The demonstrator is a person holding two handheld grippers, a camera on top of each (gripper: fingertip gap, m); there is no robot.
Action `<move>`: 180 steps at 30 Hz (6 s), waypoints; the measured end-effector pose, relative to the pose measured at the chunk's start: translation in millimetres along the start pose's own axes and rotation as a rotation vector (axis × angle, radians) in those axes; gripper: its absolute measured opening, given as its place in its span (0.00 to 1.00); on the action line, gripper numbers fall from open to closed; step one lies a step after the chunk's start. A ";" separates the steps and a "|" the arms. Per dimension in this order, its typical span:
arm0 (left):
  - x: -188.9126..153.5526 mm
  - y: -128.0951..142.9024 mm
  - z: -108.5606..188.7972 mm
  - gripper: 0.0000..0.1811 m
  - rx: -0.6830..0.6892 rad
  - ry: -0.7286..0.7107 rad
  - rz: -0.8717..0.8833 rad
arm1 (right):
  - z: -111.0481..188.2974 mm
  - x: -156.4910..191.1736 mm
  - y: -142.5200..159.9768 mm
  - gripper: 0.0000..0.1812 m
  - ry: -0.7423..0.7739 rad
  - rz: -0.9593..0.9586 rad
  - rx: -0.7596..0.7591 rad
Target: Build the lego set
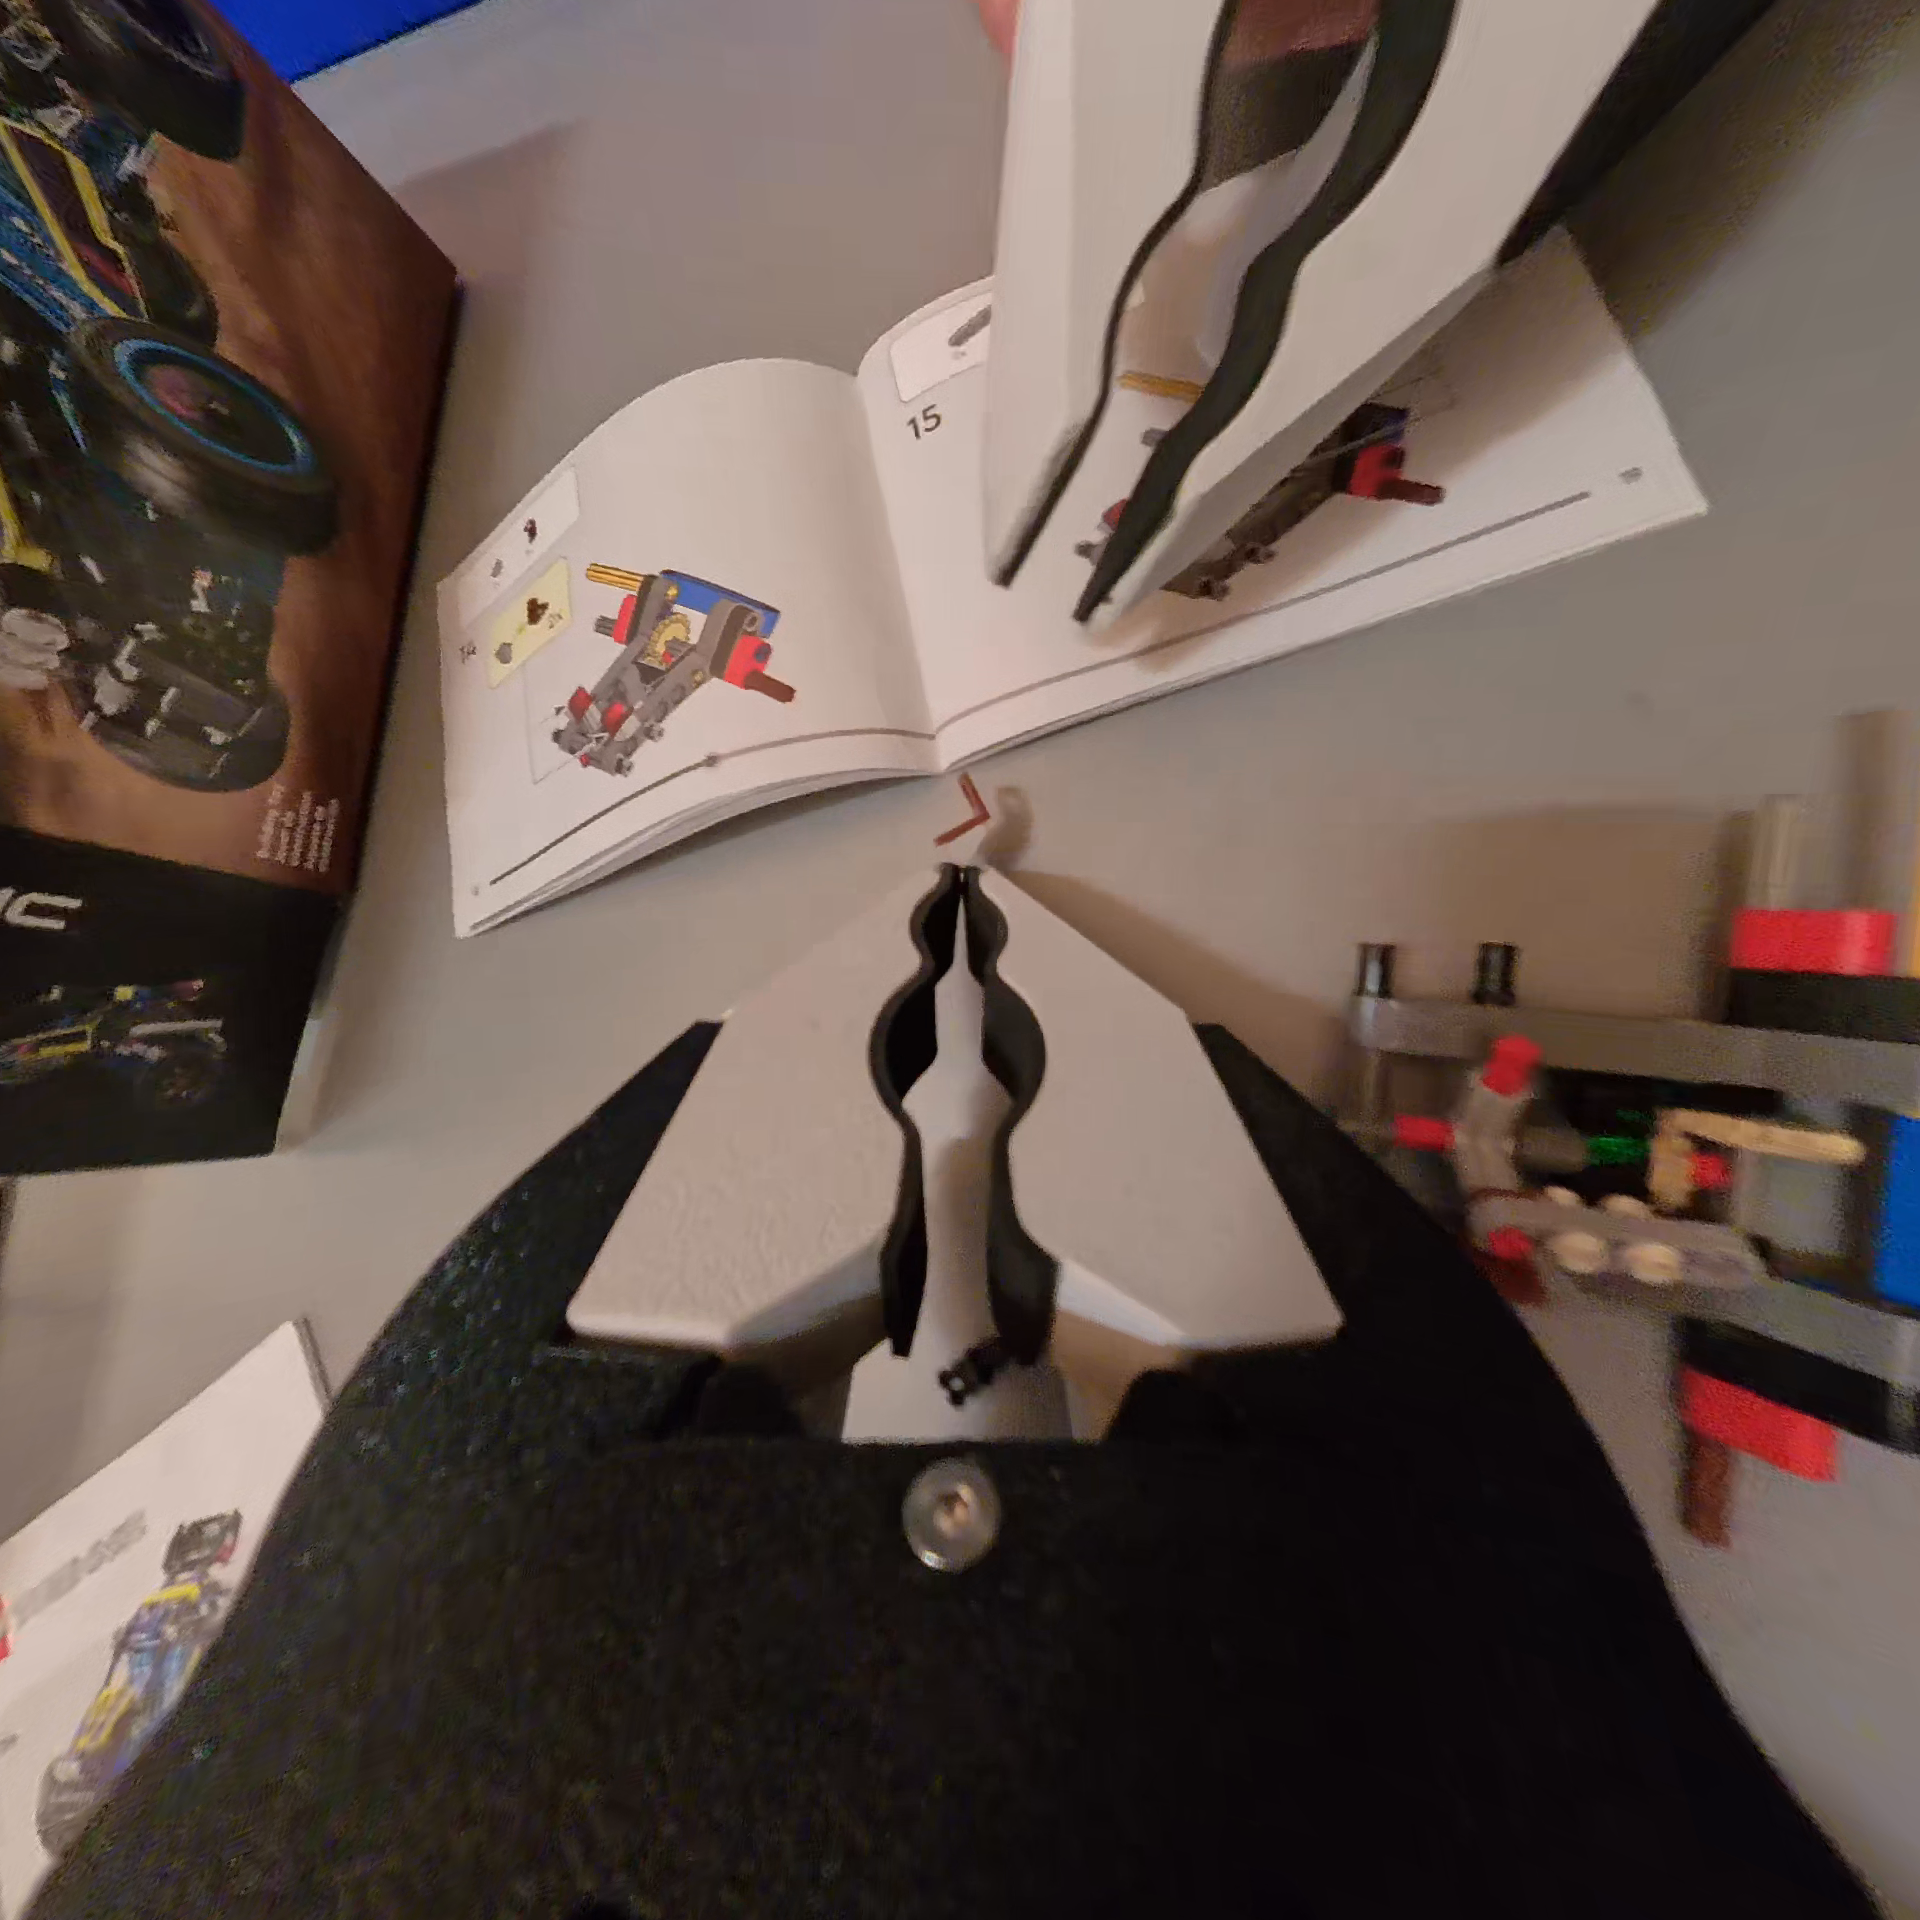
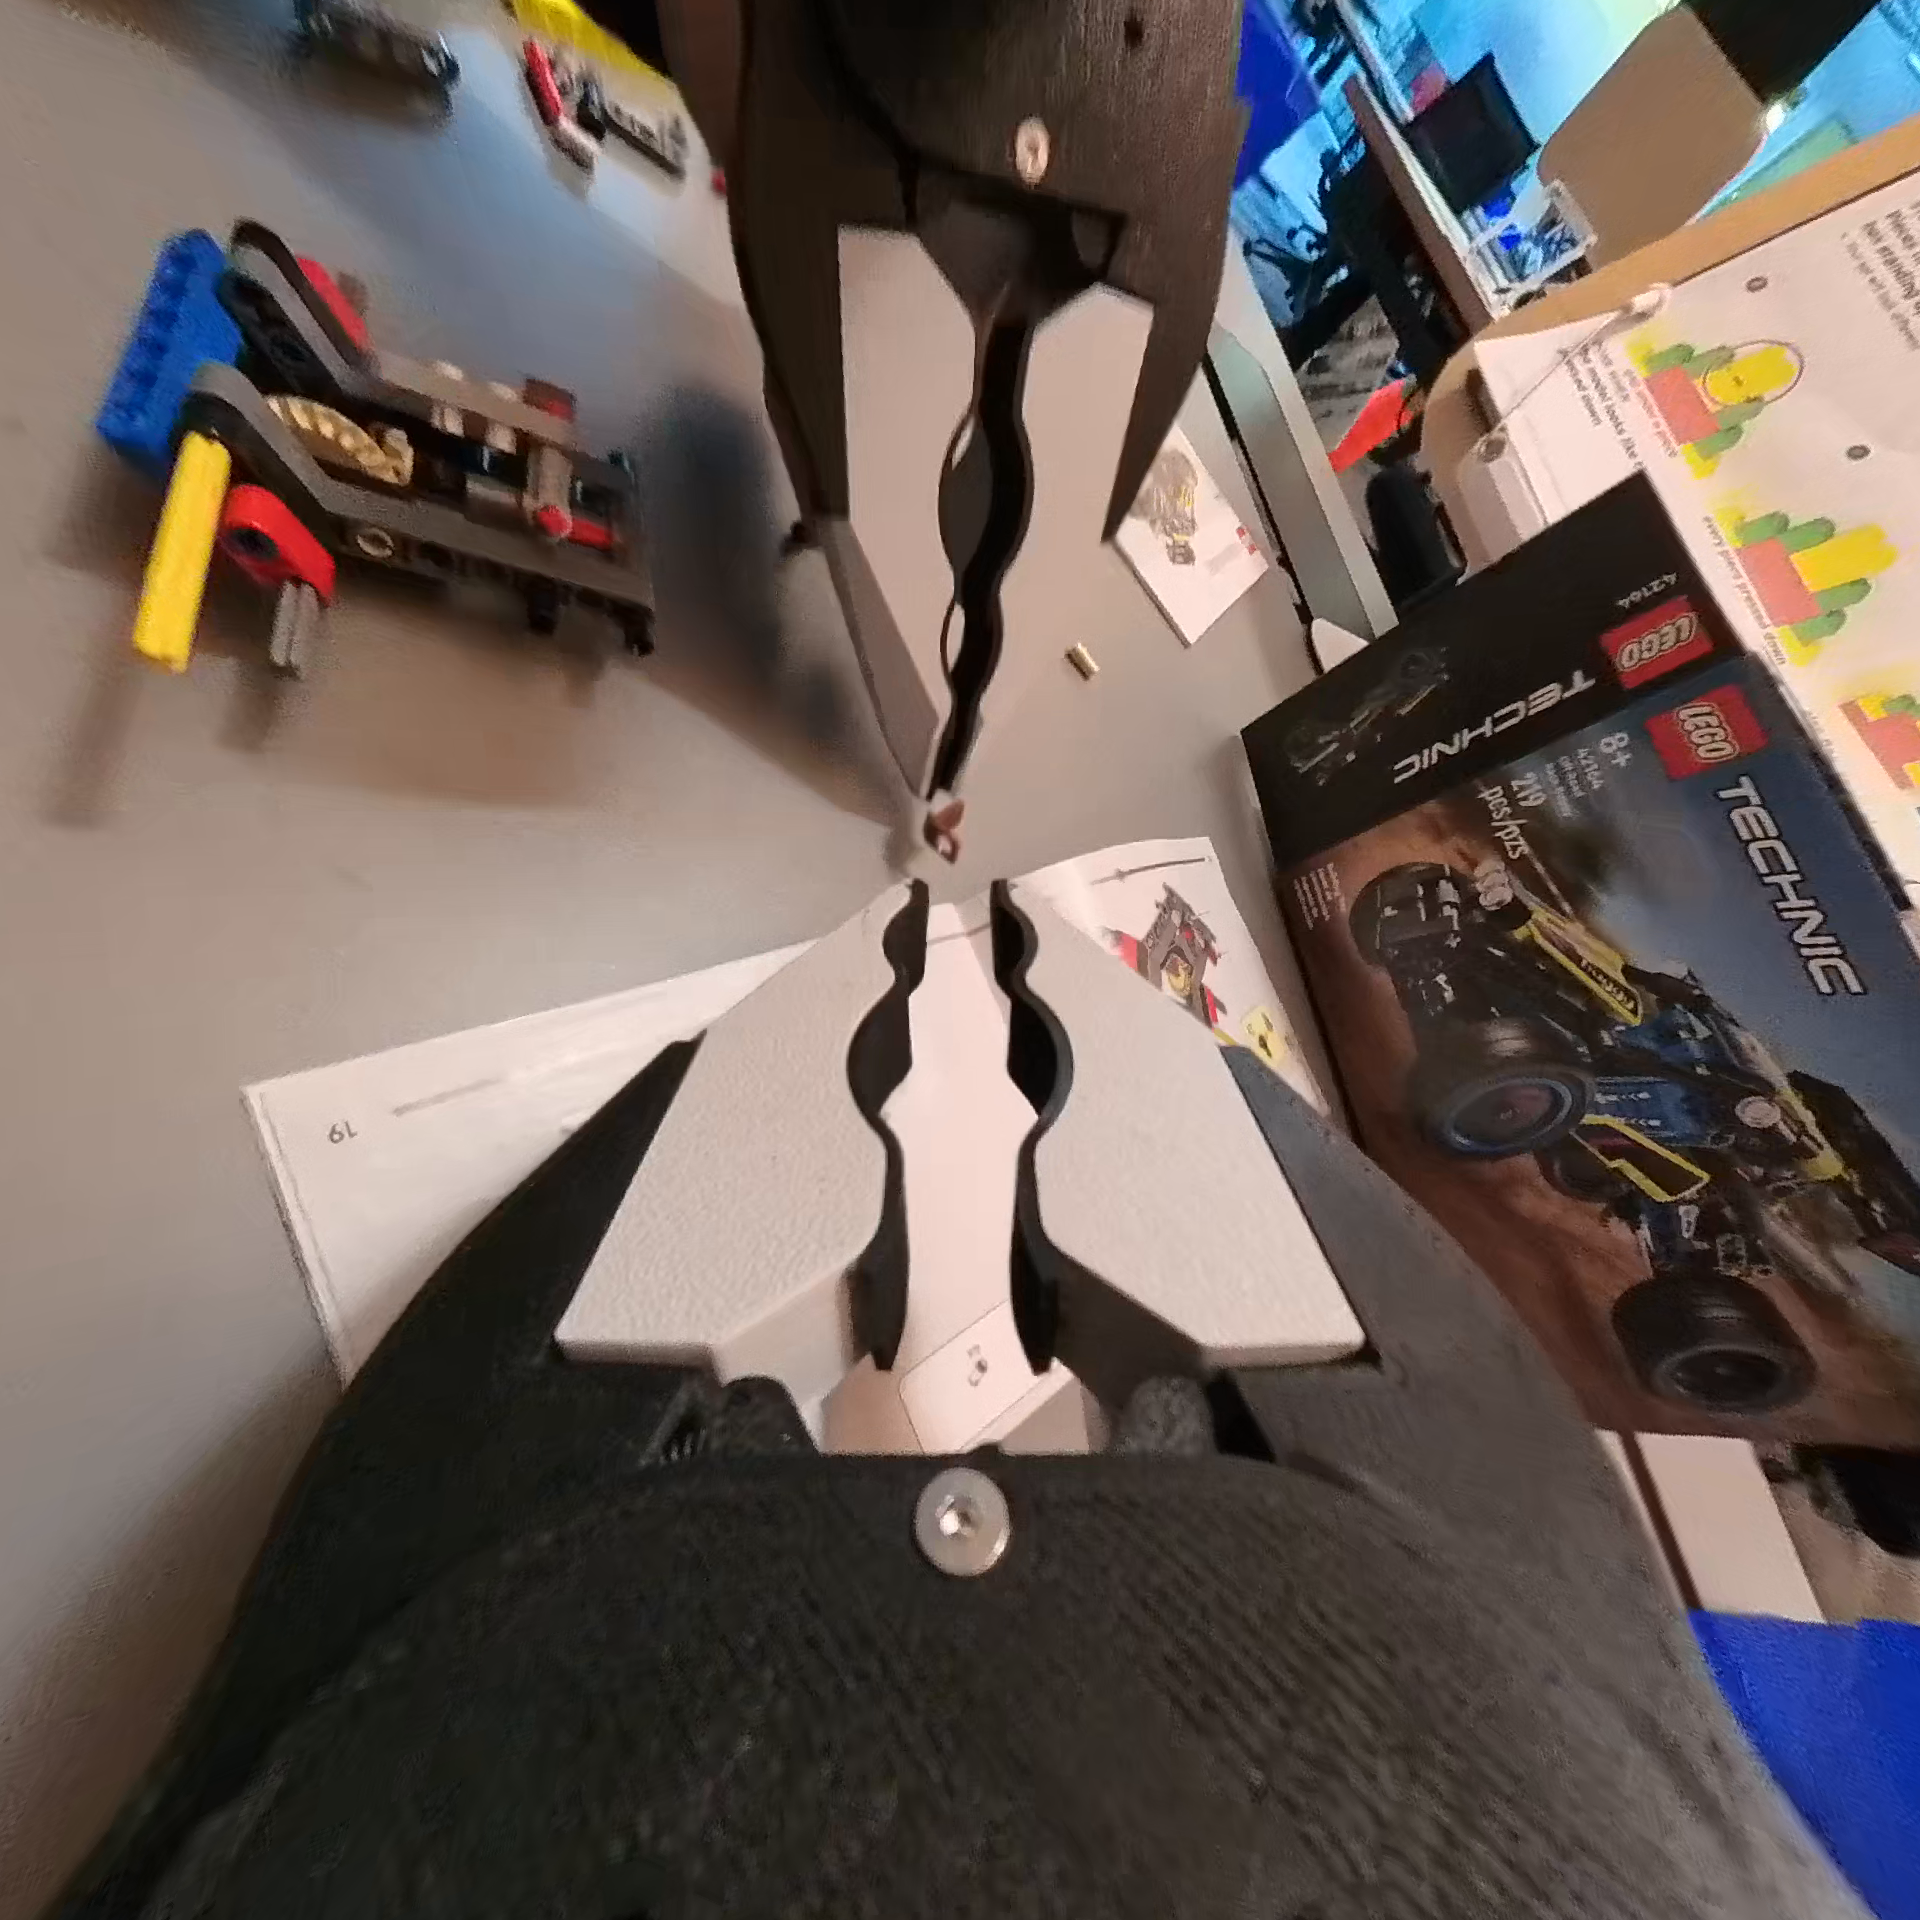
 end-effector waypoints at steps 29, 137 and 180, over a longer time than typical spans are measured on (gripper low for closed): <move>-57.4 -61.0 78.1 0.00 -0.082 -0.640 -0.818 | 24.8 27.4 -69.6 0.03 -0.523 -0.583 -0.387; -71.1 -22.2 61.6 0.03 -0.081 -0.233 0.001 | 8.2 34.7 -66.8 0.11 -0.352 -0.262 -0.270; -72.9 9.6 69.4 0.05 -0.174 -0.090 0.248 | -14.1 58.4 -57.0 0.03 -0.415 -0.185 -0.160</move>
Point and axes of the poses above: each gripper's, where its closed fingertips meet, z back along the fingers, y out of its underside, x = y × z across the jaws, the point moved 2 cm from there along z, back along the fingers, and after that the axes turned 2 degrees about -z, right-handed, at the moved point
